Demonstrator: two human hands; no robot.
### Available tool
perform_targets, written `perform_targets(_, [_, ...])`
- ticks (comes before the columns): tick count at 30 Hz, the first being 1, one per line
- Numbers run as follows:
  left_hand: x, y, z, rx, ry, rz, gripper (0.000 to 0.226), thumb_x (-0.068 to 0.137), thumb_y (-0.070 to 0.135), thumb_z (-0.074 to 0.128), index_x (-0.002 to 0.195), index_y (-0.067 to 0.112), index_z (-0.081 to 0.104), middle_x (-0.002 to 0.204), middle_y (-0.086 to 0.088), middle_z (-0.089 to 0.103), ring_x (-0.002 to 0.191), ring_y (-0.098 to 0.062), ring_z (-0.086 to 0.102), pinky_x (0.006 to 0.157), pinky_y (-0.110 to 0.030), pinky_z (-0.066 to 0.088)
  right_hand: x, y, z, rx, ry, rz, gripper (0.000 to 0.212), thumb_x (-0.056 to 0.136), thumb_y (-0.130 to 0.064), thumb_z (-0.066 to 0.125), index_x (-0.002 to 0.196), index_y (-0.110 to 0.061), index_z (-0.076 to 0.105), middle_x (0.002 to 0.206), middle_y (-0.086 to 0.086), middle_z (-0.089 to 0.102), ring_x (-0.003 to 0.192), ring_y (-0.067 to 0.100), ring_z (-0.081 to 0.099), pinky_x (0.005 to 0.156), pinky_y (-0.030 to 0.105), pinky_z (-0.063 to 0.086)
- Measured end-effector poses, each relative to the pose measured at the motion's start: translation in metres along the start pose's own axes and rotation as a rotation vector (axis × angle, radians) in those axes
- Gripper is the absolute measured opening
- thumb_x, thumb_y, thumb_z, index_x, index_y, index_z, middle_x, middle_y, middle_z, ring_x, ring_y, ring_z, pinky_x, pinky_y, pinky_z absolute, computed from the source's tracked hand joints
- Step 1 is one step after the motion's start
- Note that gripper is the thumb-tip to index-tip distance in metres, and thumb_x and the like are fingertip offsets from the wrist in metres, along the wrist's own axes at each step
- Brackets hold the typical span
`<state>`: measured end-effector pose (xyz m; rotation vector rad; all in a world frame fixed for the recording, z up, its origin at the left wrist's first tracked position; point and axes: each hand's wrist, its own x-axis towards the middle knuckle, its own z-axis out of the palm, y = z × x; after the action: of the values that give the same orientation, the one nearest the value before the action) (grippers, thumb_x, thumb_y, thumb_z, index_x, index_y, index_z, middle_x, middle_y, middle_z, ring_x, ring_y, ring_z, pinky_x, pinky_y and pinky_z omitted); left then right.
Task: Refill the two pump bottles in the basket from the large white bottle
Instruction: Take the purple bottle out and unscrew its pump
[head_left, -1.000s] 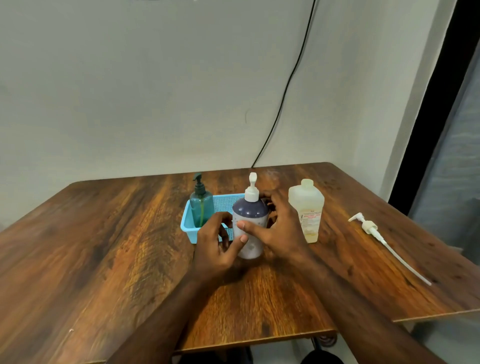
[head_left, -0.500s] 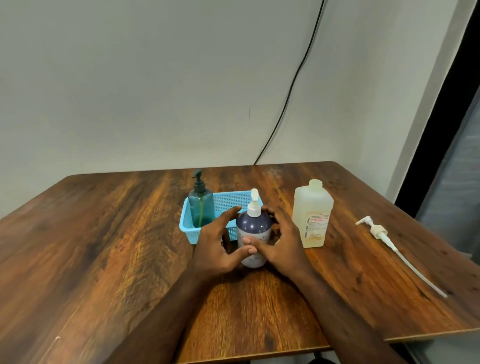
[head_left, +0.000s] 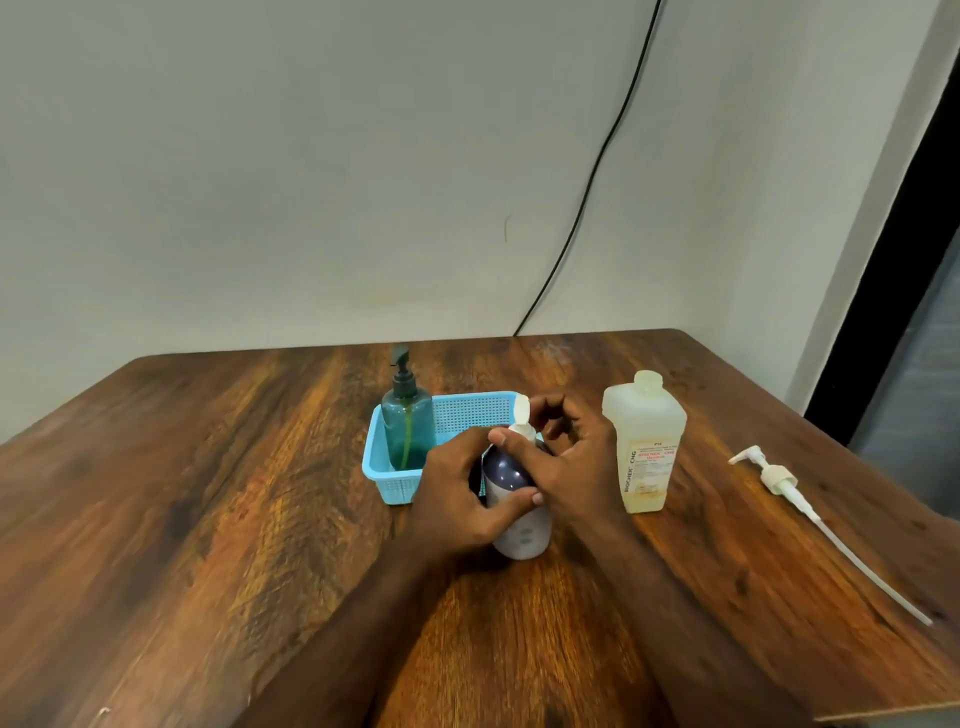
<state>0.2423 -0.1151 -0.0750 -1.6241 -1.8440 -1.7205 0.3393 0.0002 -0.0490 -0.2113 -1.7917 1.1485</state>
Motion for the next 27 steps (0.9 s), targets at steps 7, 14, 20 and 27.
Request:
perform_targets(7, [-0.003, -0.007, 0.010, -0.111, 0.045, -0.043, 0.050, 0.075, 0.017, 0.088, 0.120, 0.010, 0.067, 0.113, 0.000, 0.072, 0.106, -0.025, 0.069, 0.085, -0.049, 0.057, -0.004, 0.013, 0.001, 0.106, 0.026, 0.066, 0.029, 0.070, -0.021, 0.089, 0.092, -0.013, 0.071, 0.090, -0.007, 0.072, 0.089, 0.013, 0.070, 0.071, 0.023, 0.057])
perform_targets(14, [-0.004, -0.006, 0.011, -0.198, 0.058, -0.113, 0.047, 0.079, 0.022, 0.083, 0.121, 0.009, 0.067, 0.115, -0.005, 0.072, 0.109, -0.028, 0.068, 0.089, -0.055, 0.056, -0.004, 0.009, -0.004, 0.149, -0.033, 0.091, 0.021, 0.076, -0.016, 0.085, 0.093, -0.014, 0.073, 0.091, -0.007, 0.073, 0.089, 0.009, 0.070, 0.072, 0.021, 0.055])
perform_targets(20, [-0.004, 0.000, 0.010, -0.210, 0.065, -0.130, 0.051, 0.080, 0.026, 0.080, 0.126, 0.010, 0.065, 0.117, -0.004, 0.072, 0.110, -0.026, 0.068, 0.090, -0.048, 0.058, -0.008, 0.008, -0.012, 0.197, -0.146, 0.082, 0.021, 0.092, -0.014, 0.069, 0.112, -0.015, 0.072, 0.109, -0.003, 0.073, 0.107, 0.013, 0.068, 0.082, 0.027, 0.057])
perform_targets(27, [-0.006, 0.001, 0.009, -0.197, 0.061, -0.134, 0.050, 0.079, 0.027, 0.079, 0.125, 0.012, 0.065, 0.119, -0.001, 0.072, 0.111, -0.023, 0.069, 0.091, -0.042, 0.058, -0.010, 0.013, -0.009, 0.313, -0.059, 0.103, 0.045, 0.082, -0.008, 0.079, 0.122, -0.018, 0.062, 0.117, 0.002, 0.068, 0.111, 0.023, 0.067, 0.084, 0.033, 0.059])
